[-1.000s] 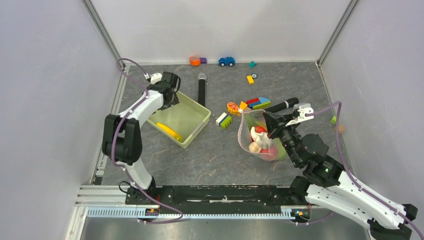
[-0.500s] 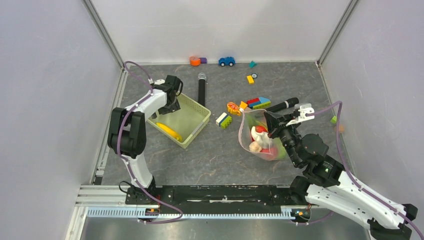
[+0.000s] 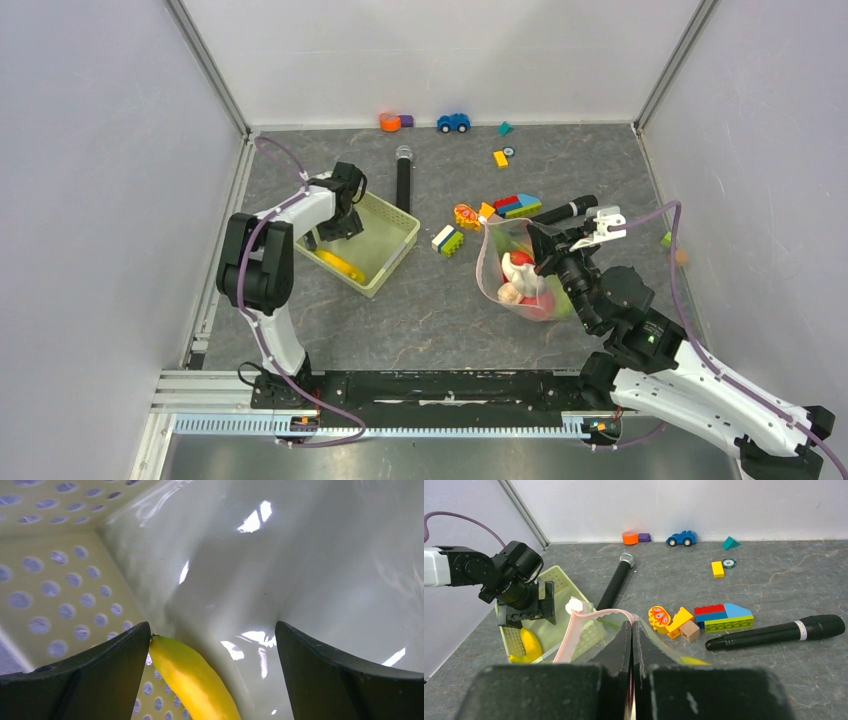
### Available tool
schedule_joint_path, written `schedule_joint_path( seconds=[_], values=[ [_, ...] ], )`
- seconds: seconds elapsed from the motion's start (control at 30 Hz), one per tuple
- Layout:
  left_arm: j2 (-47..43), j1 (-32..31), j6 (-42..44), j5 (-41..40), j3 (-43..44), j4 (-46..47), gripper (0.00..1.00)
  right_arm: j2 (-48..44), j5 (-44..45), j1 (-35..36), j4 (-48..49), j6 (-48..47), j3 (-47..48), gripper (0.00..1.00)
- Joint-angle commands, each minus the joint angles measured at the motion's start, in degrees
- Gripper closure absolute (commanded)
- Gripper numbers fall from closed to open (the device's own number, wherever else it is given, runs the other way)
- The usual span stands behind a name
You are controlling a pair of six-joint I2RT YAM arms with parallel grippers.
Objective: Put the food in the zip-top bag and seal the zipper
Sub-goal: Pick up the fake fruit from the bin.
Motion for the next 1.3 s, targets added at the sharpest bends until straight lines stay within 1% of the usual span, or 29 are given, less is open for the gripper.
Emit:
schedule_joint_path(
  seconds=[0.0,0.2,0.3,0.47,0.6,0.8,0.93,1.0,1.17,1.2,1.27],
  values=[
    [-0.14,0.18,-3.49,4.84,-3.02,4.54,0.0,0.09,1.63,0.01,3.33,-0.7,1.6,1.0],
    [-3.75,-0.09,-4.51,12.26,-7.69,12.46,0.0,0.13,1.74,0.01,3.39,-0.78,1.6,1.0],
    [-5.54,-0.26,-4.68,14.56,-9.21,15.15,0.0,0.05,1.76,0.05,3.31,-0.8,1.6,1.0],
    [-6.43,-0.51,-4.61,15.99,-10.13,15.24,0.01,-0.47,1.69,0.08,3.38,-0.74,1.43,1.0],
    [-8.59,-1.12,-4.43,15.89,-11.85,14.48,0.05,-0.55,1.5,0.01,3.38,-0.59,1.42,1.0],
    [-12.64,-2.01,-4.16,12.78,-13.81,11.54,0.12,-0.41,1.47,0.01,3.42,-0.65,1.42,1.0],
    [-14.12,-2.26,-4.17,13.1,-14.81,11.54,0.26,-0.47,1.34,0.01,3.47,-0.51,1.33,1.0],
    [-14.5,-2.52,-4.25,13.1,-15.03,11.54,0.36,-0.47,1.33,0.02,3.47,-0.51,1.33,1.0],
    [-14.39,-3.05,-4.35,13.31,-15.16,11.59,0.57,-0.39,1.11,0.06,3.47,-0.55,1.38,1.0],
    [-14.24,-3.12,-4.34,13.45,-15.2,11.63,0.61,-0.53,1.16,0.01,3.47,-0.52,1.34,1.0],
    [-13.98,-3.25,-4.39,13.66,-15.12,11.63,0.63,-0.73,1.14,0.06,3.49,-0.5,1.33,1.0]
  ],
)
